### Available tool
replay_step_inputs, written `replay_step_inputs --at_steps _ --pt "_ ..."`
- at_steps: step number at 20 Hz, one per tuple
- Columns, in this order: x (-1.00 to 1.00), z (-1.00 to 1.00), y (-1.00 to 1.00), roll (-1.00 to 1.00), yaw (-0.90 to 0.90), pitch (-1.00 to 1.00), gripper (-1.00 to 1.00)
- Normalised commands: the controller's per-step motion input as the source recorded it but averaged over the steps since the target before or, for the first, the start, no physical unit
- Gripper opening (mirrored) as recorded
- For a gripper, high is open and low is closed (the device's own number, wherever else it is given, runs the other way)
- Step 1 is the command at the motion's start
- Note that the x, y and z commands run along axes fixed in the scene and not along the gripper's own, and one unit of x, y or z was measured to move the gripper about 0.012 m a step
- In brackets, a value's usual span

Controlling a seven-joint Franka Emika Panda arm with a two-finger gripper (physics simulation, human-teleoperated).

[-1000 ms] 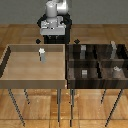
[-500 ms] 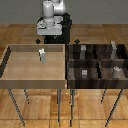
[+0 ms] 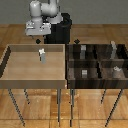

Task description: Place the milk carton into the appropriate compartment.

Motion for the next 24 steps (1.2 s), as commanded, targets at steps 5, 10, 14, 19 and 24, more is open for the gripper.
replay_step_inputs --at_steps 5,10,14,19,24 --pt "0.0 0.0 0.0 0.0 0.98 0.0 1.0" --pt "0.0 0.0 0.0 0.0 0.0 0.0 1.0" --pt "0.0 -0.75 0.0 0.0 0.0 0.0 1.0" --pt "0.0 -0.2 0.0 0.0 0.0 0.0 1.0" --pt "0.2 0.6 0.0 0.0 0.0 0.0 1.0"
